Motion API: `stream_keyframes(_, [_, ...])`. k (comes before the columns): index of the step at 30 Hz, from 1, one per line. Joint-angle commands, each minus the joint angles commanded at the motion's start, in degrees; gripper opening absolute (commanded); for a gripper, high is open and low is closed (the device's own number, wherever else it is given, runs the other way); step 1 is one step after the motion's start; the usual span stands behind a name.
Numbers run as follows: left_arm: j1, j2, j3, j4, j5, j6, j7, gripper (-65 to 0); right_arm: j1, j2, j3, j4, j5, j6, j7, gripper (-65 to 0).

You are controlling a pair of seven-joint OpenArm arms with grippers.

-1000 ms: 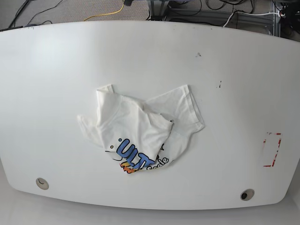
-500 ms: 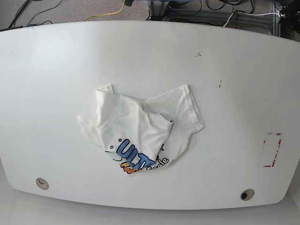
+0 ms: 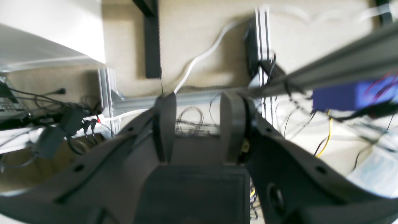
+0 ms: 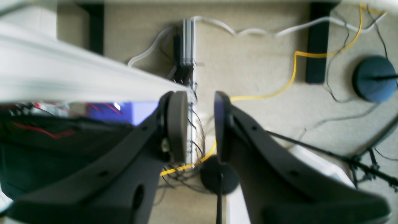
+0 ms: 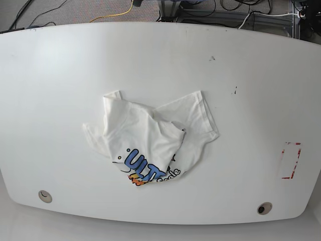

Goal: Layout the t-shirt on the table in an organized manner, then fold the t-shirt properly

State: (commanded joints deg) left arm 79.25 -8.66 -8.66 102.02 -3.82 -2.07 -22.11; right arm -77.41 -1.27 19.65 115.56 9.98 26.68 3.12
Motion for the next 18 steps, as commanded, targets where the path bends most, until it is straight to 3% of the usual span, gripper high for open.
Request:
stream_keyframes(8, [0.6, 0.2, -0.1, 6.0, -0.1, 0.1, -0.1, -43.2, 3.3, 0.0, 1.1, 1.0, 0.6, 0.09, 0.4, -51.4])
stream_keyframes(18, [-9.1, 0.4, -1.1, 7.8, 0.4, 0.1, 0.2, -43.1, 11.9, 0.3, 1.3, 1.0, 0.6, 0.18, 2.9, -51.4])
